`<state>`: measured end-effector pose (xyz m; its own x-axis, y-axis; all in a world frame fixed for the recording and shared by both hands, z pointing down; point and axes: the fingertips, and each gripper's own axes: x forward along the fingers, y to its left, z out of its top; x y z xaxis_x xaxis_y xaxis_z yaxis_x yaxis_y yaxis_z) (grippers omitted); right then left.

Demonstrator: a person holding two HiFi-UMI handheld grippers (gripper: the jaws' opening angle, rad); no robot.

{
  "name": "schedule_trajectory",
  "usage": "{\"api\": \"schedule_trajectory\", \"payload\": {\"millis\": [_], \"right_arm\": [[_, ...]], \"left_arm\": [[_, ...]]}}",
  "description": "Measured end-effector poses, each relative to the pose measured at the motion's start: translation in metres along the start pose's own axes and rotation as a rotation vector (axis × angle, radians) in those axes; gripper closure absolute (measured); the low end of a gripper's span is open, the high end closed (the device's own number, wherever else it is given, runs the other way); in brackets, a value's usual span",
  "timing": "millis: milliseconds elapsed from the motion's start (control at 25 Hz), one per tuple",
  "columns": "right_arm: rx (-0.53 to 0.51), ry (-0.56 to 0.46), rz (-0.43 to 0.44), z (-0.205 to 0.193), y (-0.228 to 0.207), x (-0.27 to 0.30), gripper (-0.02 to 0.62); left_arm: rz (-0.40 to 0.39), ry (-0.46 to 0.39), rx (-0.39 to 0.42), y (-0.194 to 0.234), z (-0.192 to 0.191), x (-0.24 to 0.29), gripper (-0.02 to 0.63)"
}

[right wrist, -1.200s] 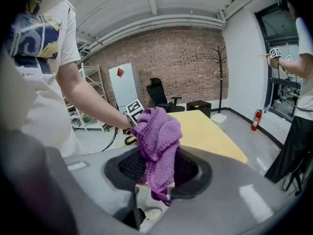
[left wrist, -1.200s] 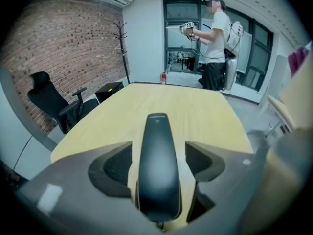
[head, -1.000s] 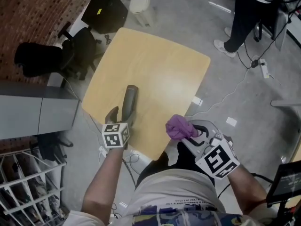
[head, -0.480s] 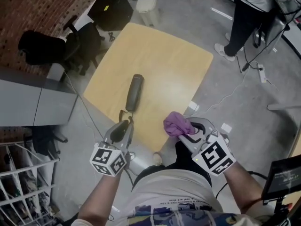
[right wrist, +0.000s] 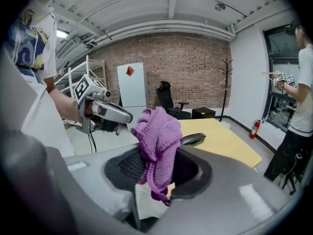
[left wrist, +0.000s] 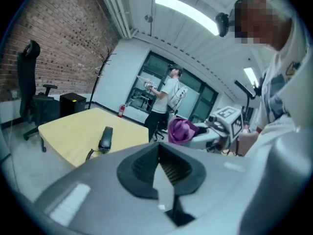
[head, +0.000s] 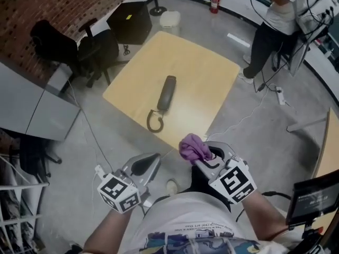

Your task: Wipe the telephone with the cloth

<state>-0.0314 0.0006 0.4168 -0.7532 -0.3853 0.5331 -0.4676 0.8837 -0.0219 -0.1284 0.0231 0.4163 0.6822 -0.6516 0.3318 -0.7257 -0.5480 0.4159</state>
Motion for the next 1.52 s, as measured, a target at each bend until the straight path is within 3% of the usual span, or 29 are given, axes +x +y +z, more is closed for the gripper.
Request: {"api": "schedule_trajectory", "payload": {"millis": [160, 360, 800, 1120, 1320, 1520], "right_arm": [[0.006, 0.027, -0.033, -0.004, 0.053, 0.004, 0.463], [-0.005, 0.04, -0.049, -0.008, 0.094, -0.009, 0.463], [-0.09, 0.008, -0.063, -0.008, 0.125, -0.042, 0.463], [-0.084, -0.026, -0.067, -0.023, 0.148, -0.123, 0.463], [-0.111, -0.057, -0.047, -0.047, 0.168, -0.156, 0.463], [-0.126, -0.067, -0.026, -0.063, 0.18, -0.168, 0.463]], "left_arm": [[-0.06, 0.018, 0.014, -0.013, -0.02, -0.051, 0.603], [-0.127, 0.04, 0.024, -0.038, -0.044, -0.073, 0.603], [-0.089, 0.039, 0.016, -0.064, -0.068, -0.083, 0.603], [-0.137, 0.027, 0.091, -0.159, -0.053, -0.067, 0.603], [-0.101, 0.015, 0.099, -0.202, -0.076, -0.073, 0.603], [-0.071, 0.022, 0.091, -0.216, -0.102, -0.079, 0.603]]}}
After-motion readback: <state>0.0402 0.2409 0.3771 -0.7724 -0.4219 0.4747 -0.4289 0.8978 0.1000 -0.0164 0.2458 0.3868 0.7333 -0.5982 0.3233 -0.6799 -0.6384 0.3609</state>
